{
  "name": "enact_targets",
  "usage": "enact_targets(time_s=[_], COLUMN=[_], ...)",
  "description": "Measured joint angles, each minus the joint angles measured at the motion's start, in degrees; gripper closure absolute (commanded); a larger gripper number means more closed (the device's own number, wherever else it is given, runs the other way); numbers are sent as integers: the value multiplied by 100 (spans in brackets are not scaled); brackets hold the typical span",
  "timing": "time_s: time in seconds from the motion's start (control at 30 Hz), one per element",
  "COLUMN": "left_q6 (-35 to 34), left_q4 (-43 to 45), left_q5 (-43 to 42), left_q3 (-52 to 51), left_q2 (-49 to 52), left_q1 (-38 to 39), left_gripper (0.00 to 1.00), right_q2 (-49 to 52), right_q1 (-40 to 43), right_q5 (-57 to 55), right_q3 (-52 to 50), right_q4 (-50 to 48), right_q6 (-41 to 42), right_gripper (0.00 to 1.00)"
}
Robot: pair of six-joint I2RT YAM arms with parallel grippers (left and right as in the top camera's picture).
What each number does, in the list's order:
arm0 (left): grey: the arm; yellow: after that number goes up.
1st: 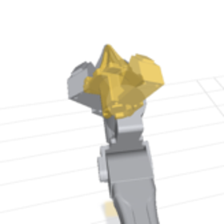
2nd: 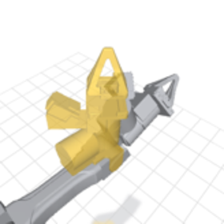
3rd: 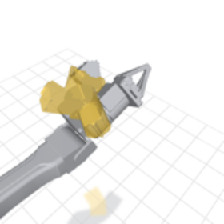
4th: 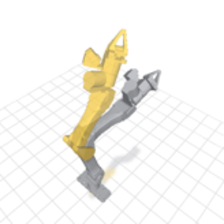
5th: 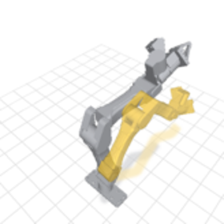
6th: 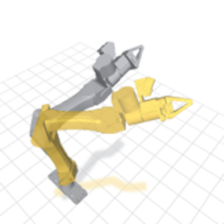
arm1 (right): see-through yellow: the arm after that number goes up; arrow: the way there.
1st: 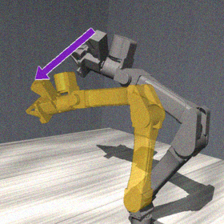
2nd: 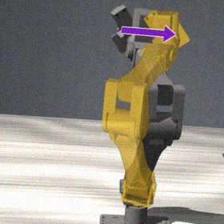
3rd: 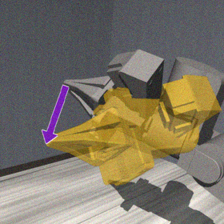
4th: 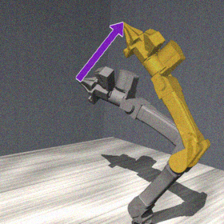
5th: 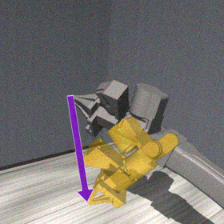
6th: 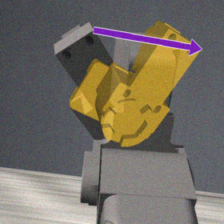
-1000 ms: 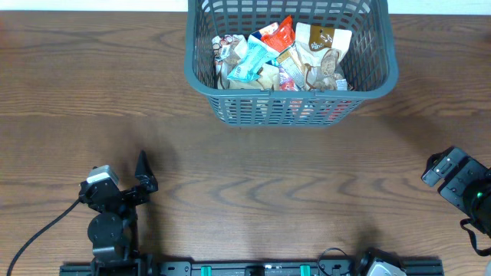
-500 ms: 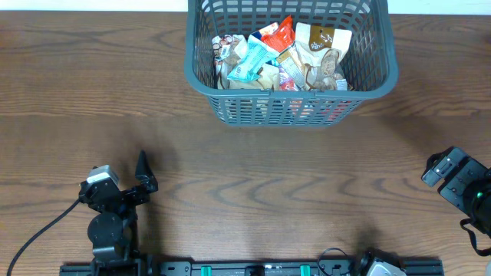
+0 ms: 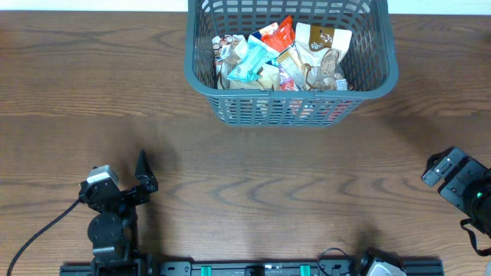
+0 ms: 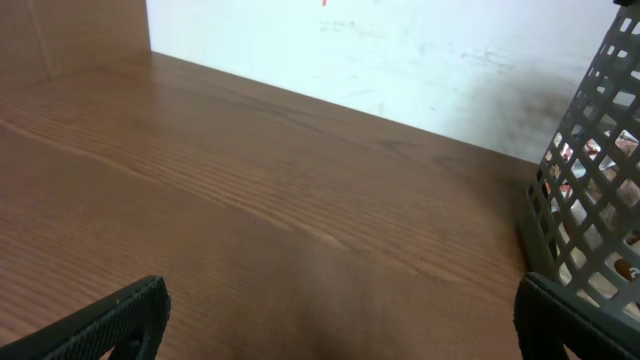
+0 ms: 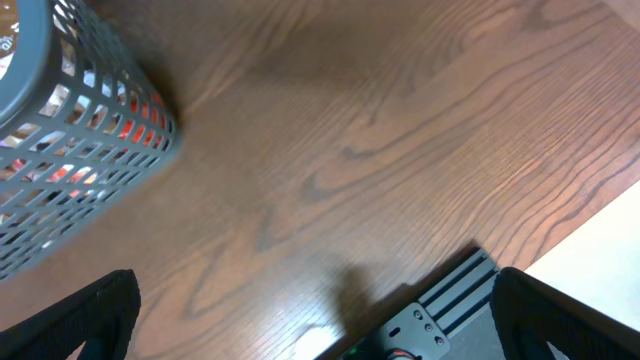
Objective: Pack container
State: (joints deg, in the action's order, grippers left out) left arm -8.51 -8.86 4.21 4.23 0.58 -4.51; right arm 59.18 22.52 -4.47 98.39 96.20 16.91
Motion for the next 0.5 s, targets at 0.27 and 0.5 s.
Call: enact_targets(time_s=[0.27, 0.5], left_q6=[0, 2], left_q4=[-2, -2], left_q5=[-2, -48], left_q3=[0, 0], left_q2=[0, 2], left_q1=[0, 0], left_gripper=[1, 1], right_q2=[-483, -1593], right_q1=[-448, -1051], right_q5=[-35, 348], right_q3=[-393, -2509], right_q4=[-2321, -5407], right_q6=[0, 0], right_gripper=[1, 1])
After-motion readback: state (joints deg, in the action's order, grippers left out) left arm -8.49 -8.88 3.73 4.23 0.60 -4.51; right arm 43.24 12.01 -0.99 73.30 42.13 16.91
